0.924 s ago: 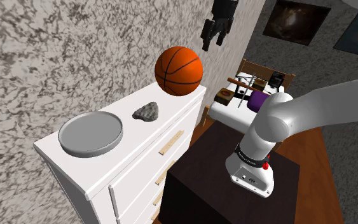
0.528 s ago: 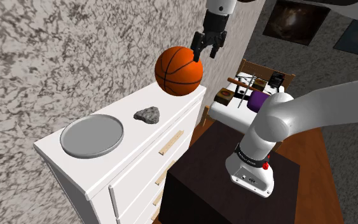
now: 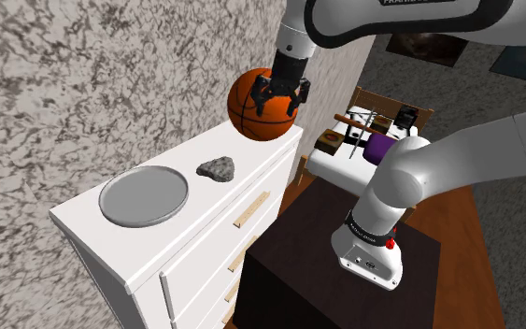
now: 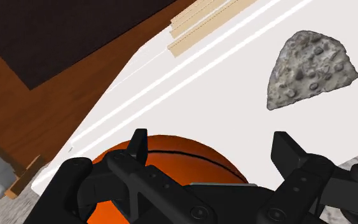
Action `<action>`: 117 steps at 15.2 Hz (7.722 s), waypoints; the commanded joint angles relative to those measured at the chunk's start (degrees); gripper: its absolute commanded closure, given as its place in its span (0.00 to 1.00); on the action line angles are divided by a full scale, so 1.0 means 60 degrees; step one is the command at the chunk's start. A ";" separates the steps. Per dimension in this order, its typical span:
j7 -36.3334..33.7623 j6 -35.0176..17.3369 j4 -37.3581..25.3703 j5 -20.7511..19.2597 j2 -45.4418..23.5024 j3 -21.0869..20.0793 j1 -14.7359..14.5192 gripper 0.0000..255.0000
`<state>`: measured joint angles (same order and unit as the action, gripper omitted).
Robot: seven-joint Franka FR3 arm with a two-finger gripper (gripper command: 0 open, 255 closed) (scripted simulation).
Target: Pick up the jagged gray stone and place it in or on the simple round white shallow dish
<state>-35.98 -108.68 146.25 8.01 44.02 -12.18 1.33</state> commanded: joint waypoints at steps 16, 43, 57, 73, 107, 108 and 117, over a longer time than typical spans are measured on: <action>-0.4743 -0.5367 0.0471 0.1830 -0.3878 -0.2616 0.0638 0.00; -0.4804 -0.4998 0.0201 0.1766 -0.3768 -0.2585 0.0666 1.00; -0.7998 -0.4018 0.0219 0.2115 -0.2480 -0.3223 0.1068 0.00; -1.4057 -0.5467 0.1029 0.2965 -0.2677 -0.6160 0.2498 0.00; -2.0181 -0.2715 0.0177 0.4528 -0.0470 -0.7165 0.2889 0.00; -2.0166 -0.2865 0.0229 0.4576 -0.0549 -0.7285 0.2949 0.00; -2.0144 -0.3942 0.0531 0.4763 -0.1227 -0.8085 0.3369 0.00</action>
<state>-156.88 -132.10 149.34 36.54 36.79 -60.56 21.46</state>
